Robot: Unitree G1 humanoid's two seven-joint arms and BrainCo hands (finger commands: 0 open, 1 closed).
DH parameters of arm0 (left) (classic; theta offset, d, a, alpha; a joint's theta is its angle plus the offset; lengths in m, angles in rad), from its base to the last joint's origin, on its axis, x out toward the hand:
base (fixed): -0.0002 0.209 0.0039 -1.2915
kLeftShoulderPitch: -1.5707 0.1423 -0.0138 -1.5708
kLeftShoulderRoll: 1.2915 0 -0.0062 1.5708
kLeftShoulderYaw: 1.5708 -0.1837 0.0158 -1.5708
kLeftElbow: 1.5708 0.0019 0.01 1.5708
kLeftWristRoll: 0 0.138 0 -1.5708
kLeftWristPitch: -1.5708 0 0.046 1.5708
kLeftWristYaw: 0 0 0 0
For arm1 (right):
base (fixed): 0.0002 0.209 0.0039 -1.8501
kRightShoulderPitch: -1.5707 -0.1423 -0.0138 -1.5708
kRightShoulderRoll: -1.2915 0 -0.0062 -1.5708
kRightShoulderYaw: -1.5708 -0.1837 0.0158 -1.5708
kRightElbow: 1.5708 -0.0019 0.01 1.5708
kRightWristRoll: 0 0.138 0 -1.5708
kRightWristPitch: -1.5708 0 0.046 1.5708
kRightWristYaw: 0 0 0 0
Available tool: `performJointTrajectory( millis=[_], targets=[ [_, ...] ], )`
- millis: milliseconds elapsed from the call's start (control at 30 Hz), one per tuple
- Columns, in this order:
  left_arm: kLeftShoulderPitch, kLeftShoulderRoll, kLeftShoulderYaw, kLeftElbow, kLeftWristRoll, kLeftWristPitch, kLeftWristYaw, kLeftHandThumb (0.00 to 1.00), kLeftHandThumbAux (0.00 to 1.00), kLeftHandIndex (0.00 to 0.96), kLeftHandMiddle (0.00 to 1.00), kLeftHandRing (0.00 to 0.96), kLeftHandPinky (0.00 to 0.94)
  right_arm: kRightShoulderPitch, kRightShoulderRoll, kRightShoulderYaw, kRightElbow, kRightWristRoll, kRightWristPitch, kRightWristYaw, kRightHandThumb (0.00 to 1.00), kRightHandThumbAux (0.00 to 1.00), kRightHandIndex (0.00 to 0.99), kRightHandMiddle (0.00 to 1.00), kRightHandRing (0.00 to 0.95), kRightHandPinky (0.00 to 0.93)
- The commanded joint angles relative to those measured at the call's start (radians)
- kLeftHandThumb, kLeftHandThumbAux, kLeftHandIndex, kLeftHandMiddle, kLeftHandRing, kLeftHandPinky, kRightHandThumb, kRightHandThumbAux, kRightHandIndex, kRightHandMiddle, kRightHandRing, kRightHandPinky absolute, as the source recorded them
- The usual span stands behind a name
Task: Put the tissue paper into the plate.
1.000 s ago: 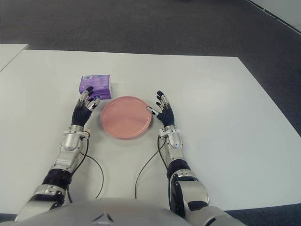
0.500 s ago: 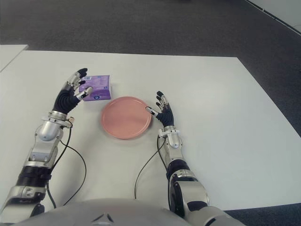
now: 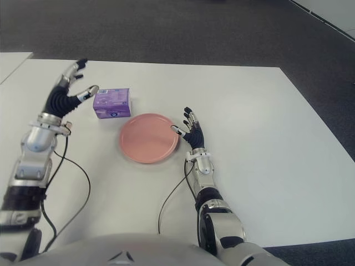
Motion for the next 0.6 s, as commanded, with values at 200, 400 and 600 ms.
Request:
performJointTrajectory(
  millis=[200,400,600],
  targets=[
    [-0.152,0.162,-0.055,0.237,0.249,-0.055,0.096,0.038,0.420,0.000,0.000,0.000,0.000,0.114,0.046,-0.003,0.089,0.012,0.021,-0.004,0.096,0.706,0.062,0.030,0.013,0.055],
    [-0.338,0.277,-0.205,0.485,0.491,-0.106,0.201,0.061,0.392,0.000,0.000,0.000,0.000,0.110,0.044,-0.006,0.094,0.013,0.022,-0.001,0.096,0.706,0.062,0.030,0.013,0.055],
    [-0.515,0.323,-0.413,0.781,0.724,-0.108,0.325,0.084,0.391,0.000,0.000,0.000,0.000,0.107,0.041,-0.009,0.099,0.015,0.023,0.002,0.096,0.706,0.062,0.030,0.013,0.055]
  ],
)
